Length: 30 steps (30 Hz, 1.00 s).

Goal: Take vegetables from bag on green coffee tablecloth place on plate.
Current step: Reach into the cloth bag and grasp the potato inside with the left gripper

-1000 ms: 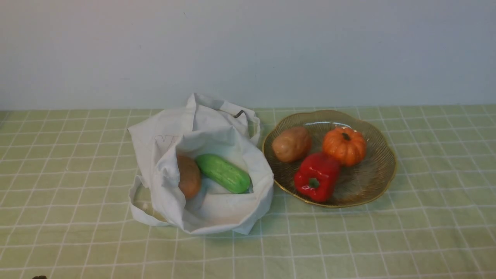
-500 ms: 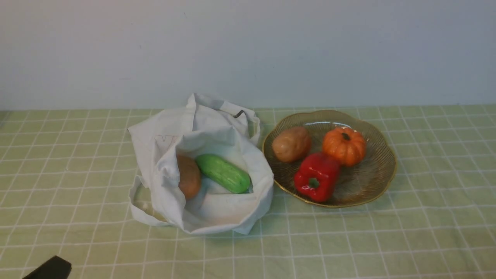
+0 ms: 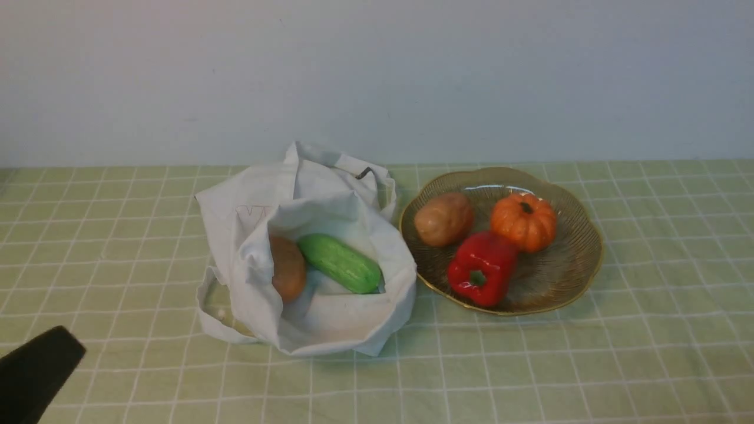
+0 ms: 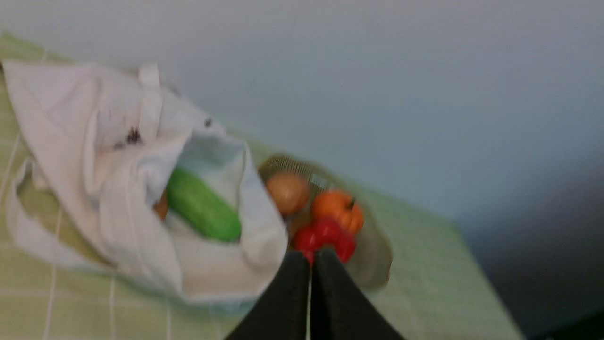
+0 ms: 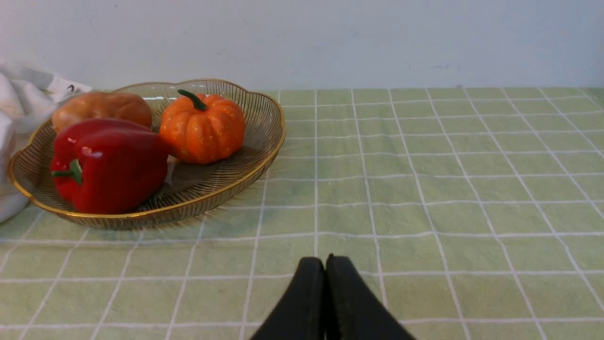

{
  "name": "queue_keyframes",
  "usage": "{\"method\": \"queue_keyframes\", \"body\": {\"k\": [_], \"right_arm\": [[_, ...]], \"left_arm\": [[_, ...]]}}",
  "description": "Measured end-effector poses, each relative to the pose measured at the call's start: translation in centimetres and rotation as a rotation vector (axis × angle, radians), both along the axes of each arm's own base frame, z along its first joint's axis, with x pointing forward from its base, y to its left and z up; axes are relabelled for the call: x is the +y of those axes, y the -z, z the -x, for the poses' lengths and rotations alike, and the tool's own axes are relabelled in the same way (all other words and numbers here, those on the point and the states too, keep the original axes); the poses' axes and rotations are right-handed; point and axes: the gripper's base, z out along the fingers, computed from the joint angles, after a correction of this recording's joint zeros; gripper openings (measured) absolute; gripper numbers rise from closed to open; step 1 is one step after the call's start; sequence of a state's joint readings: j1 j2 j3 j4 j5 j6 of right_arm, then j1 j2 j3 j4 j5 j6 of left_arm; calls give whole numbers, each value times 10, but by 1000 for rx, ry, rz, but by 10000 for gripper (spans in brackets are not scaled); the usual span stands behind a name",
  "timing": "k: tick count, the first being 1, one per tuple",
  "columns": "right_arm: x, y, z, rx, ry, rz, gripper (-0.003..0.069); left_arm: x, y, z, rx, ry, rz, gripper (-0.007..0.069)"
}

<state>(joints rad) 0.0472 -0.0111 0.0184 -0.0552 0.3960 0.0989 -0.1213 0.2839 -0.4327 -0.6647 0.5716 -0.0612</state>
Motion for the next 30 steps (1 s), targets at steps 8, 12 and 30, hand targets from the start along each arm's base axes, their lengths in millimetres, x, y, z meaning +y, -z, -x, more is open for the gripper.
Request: {"method": "queue_keyframes", "body": {"k": [8, 12, 30], "right_arm": [[0, 0, 0, 0, 0, 0, -15], [0, 0, 0, 0, 0, 0, -15], [0, 0, 0, 0, 0, 0, -15]], "left_arm": [[-12, 3, -90, 724, 309, -432, -5], [-41, 22, -146, 846, 438, -464, -5], [-173, 85, -264, 869, 398, -654, -1]]}}
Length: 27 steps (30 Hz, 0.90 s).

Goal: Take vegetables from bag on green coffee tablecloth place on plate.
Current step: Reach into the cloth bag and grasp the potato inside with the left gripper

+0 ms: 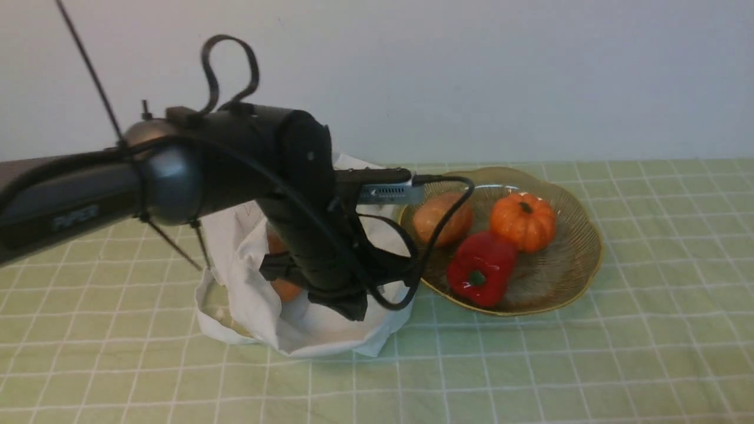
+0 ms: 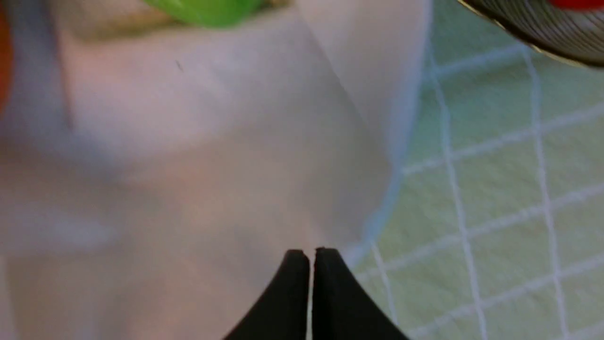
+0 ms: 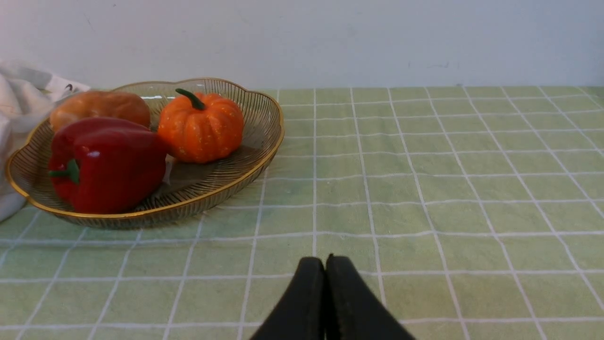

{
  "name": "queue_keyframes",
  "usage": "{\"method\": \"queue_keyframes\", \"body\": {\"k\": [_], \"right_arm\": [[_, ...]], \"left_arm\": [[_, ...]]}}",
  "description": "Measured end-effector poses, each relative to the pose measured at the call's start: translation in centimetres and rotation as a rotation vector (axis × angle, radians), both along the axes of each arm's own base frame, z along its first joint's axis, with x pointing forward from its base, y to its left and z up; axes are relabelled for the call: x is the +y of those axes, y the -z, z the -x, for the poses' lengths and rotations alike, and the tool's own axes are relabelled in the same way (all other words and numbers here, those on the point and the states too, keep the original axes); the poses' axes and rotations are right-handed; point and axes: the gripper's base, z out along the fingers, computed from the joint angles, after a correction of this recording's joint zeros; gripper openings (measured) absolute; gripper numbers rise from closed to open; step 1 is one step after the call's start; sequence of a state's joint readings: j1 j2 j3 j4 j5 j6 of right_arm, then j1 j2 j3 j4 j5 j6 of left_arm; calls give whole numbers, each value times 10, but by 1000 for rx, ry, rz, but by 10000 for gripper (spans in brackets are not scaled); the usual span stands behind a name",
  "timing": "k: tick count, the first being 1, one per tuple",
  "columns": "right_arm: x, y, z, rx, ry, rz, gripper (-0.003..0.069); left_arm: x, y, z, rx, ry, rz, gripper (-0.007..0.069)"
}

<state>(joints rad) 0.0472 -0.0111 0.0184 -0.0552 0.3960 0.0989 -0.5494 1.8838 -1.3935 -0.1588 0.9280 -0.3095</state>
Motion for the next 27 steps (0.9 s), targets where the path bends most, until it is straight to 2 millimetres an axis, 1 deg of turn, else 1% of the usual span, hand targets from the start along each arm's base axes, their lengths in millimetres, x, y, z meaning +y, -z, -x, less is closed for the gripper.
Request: {"method": "queue_keyframes", "body": {"k": [1, 2, 3, 6, 11, 13, 15, 18, 23, 25, 27], "right_arm": [[0, 0, 0, 0, 0, 0, -15], [0, 0, 0, 0, 0, 0, -15], [0, 0, 0, 0, 0, 0, -15], [0, 0, 0, 0, 0, 0, -15], [0, 0, 0, 0, 0, 0, -15], [0, 0, 0, 0, 0, 0, -15], [0, 0, 0, 0, 0, 0, -15], [0, 0, 0, 0, 0, 0, -15], [0, 0, 0, 0, 0, 0, -15], [0, 0, 0, 0, 0, 0, -15], [0, 0, 0, 0, 0, 0, -15]], "left_arm": [[2, 2, -7, -19, -8, -59, -1], [3, 3, -7, -18, -15, -67, -1], [7, 2, -11, -38, -35, -120, 2], [14, 0, -13, -42, -81, -200, 9], [19, 0, -13, -47, -95, -254, 20], [21, -1, -15, -66, -95, -275, 46], [22, -1, -15, -74, -94, -284, 83], [23, -1, -17, -94, -92, -292, 169], [25, -3, -26, -193, -111, -324, 332], [27, 0, -31, -235, -115, -351, 403], [26, 5, -34, -246, -117, -361, 436]]}}
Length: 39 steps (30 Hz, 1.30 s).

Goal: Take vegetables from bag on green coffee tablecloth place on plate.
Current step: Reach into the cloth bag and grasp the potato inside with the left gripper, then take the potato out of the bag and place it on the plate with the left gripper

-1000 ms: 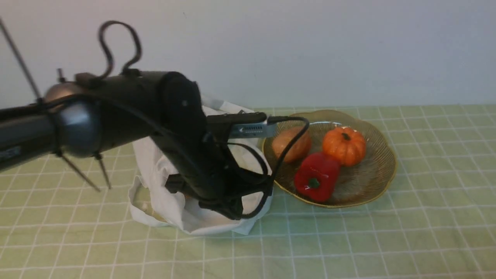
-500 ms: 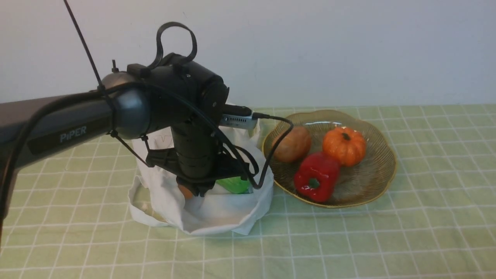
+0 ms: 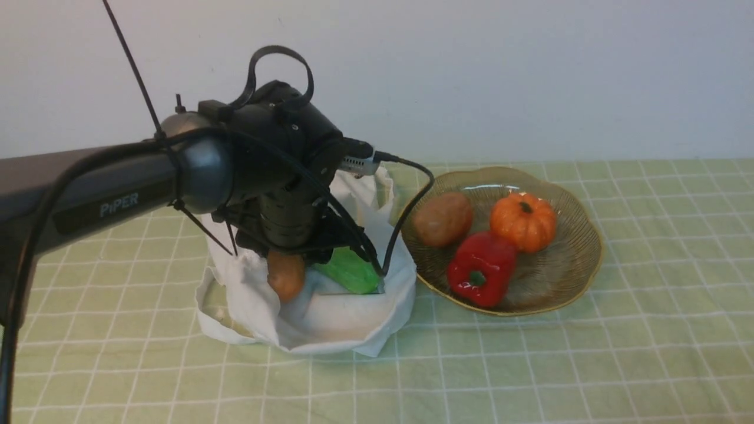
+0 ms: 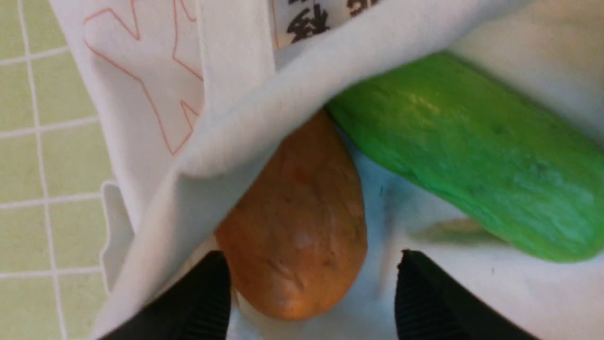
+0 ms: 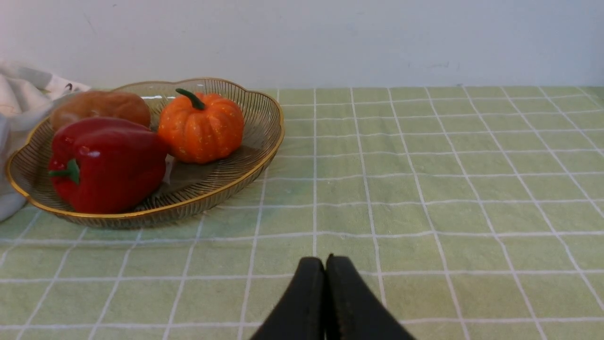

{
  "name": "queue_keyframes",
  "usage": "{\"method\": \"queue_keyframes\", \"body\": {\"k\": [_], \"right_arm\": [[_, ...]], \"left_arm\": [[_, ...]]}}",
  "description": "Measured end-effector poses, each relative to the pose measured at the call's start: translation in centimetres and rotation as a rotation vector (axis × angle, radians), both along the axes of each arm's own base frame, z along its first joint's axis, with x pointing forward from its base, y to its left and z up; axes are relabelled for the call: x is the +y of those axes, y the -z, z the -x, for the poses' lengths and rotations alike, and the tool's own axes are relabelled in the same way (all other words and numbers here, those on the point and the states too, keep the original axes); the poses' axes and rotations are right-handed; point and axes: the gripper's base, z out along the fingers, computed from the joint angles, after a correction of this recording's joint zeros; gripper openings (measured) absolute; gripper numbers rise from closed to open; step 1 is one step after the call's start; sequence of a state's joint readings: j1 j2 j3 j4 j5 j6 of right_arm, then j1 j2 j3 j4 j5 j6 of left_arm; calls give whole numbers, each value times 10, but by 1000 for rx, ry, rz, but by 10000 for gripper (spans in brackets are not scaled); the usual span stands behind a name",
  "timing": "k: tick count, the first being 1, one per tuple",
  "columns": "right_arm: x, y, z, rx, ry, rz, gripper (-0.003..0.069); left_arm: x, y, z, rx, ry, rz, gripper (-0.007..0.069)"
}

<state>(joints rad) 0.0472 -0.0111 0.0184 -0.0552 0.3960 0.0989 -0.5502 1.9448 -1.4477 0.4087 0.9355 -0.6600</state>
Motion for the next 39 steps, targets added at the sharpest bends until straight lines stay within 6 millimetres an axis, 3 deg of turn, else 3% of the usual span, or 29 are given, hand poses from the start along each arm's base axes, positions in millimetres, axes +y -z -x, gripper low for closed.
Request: {"method": "queue_keyframes", "body": {"k": [8, 16, 27, 31, 34, 39], "right_arm": [[0, 0, 0, 0, 0, 0, -15], [0, 0, 0, 0, 0, 0, -15], [0, 0, 0, 0, 0, 0, -15], [0, 0, 0, 0, 0, 0, -15], [0, 0, 0, 0, 0, 0, -15], [0, 0, 0, 0, 0, 0, -15]], "left_arm": [[-6, 13, -7, -25, -7, 43, 459], [9, 10, -15, -103, -71, -72, 460], [9, 43, -20, -52, -114, -112, 460], [8, 45, -22, -51, -111, -120, 453], [8, 46, -22, -48, -103, -123, 405], [6, 40, -18, -11, -64, -98, 405]]}}
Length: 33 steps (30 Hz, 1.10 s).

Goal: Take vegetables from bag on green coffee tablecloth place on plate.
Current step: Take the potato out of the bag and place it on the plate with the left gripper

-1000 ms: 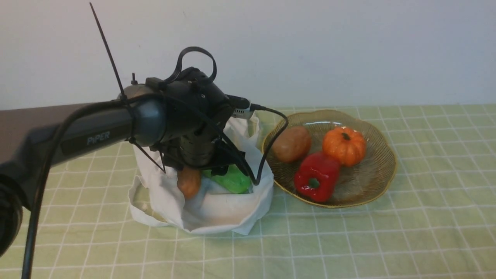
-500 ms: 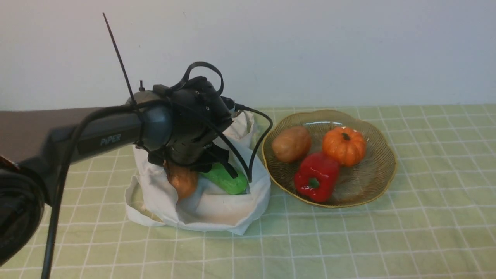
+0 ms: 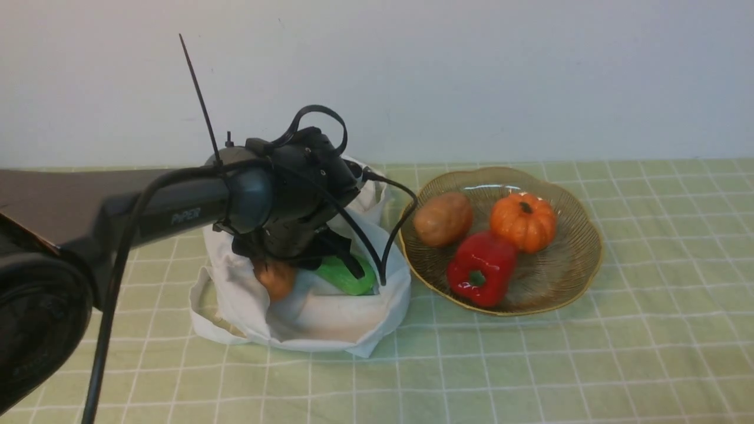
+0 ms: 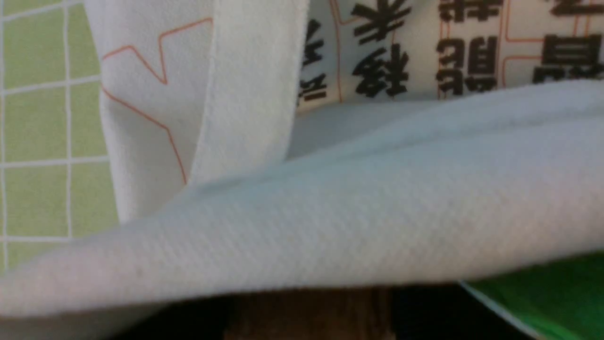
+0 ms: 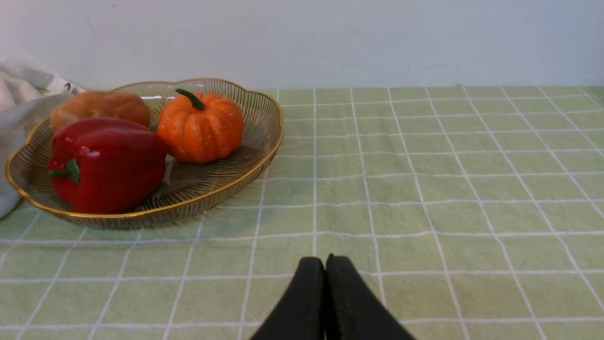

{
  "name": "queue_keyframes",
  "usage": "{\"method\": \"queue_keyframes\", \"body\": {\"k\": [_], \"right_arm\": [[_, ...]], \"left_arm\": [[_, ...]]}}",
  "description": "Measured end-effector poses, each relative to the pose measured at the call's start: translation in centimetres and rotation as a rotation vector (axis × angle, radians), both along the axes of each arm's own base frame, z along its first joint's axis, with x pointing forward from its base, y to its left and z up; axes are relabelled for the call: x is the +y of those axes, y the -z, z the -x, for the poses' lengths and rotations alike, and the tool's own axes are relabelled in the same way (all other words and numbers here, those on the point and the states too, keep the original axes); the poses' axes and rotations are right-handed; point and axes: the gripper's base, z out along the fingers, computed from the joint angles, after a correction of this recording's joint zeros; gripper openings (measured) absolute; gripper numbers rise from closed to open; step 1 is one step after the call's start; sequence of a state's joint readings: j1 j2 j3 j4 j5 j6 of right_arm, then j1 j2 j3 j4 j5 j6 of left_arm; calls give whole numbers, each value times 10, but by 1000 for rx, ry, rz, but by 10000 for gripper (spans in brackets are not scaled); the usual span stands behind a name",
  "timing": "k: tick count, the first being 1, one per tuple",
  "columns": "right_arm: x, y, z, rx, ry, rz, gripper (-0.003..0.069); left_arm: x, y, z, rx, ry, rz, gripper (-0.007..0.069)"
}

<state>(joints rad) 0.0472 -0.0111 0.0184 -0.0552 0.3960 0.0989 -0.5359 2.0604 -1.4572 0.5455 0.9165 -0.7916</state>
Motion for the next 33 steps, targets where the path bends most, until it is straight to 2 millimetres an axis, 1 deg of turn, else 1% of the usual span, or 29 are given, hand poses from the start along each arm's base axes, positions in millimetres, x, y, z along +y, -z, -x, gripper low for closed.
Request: {"method": "queue_keyframes", "body": {"k": [2, 4, 5, 6, 7, 8, 9, 11, 12, 13, 14, 15, 18, 19, 20, 22, 23, 24, 25, 27, 28, 29, 32, 33], "right_arm": [[0, 0, 0, 0, 0, 0, -15], [0, 0, 0, 0, 0, 0, -15], [0, 0, 0, 0, 0, 0, -15], [0, 0, 0, 0, 0, 0, -15], [0, 0, 0, 0, 0, 0, -15], [0, 0, 0, 0, 0, 0, -15], [0, 0, 0, 0, 0, 0, -15], [0, 0, 0, 0, 0, 0, -15], [0, 0, 0, 0, 0, 0, -15], [0, 0, 0, 0, 0, 0, -15], [0, 0, 0, 0, 0, 0, -15], [0, 0, 0, 0, 0, 0, -15], [0, 0, 0, 0, 0, 0, -15], [0, 0, 0, 0, 0, 0, -15], [0, 0, 0, 0, 0, 0, -15], [0, 0, 0, 0, 0, 0, -15], [0, 0, 0, 0, 0, 0, -15], [0, 0, 0, 0, 0, 0, -15], [0, 0, 0, 0, 0, 0, -15], [0, 0, 0, 0, 0, 0, -15], [0, 0, 0, 0, 0, 0, -15], [0, 0, 0, 0, 0, 0, -15], [0, 0, 0, 0, 0, 0, -15], [0, 0, 0, 0, 0, 0, -15]], "left_arm": [[0, -3, 2, 14, 6, 19, 405], [-4, -15, 10, 49, 22, 79, 405], [-5, -16, 11, 49, 26, 83, 405], [-7, -31, 17, 52, 51, 113, 405], [-8, -32, 18, 56, 58, 119, 405], [-10, -46, 24, 49, 81, 147, 405], [-11, -55, 28, 50, 96, 167, 405], [-11, -83, 41, 35, 115, 241, 405], [-11, -91, 44, 28, 117, 270, 405], [-11, -93, 45, 25, 116, 278, 405], [-12, -107, 51, 1, 117, 343, 405], [-14, -115, 53, -19, 119, 394, 405], [-24, -127, 51, -99, 123, 554, 405], [-26, -129, 50, -124, 127, 585, 405], [-34, -130, 44, -178, 129, 671, 405], [-43, -126, 34, -236, 120, 762, 405], [-44, -125, 33, -238, 117, 773, 405], [-47, -121, 29, -248, 111, 791, 405], [-53, -113, 20, -293, 100, 838, 405], [-57, -106, 14, -302, 92, 851, 405], [-63, -93, 5, -302, 89, 853, 405], [-67, -86, -2, -301, 92, 849, 405], [-72, -76, -11, -302, 96, 844, 405], [-76, -65, -17, -291, 99, 832, 405]]}}
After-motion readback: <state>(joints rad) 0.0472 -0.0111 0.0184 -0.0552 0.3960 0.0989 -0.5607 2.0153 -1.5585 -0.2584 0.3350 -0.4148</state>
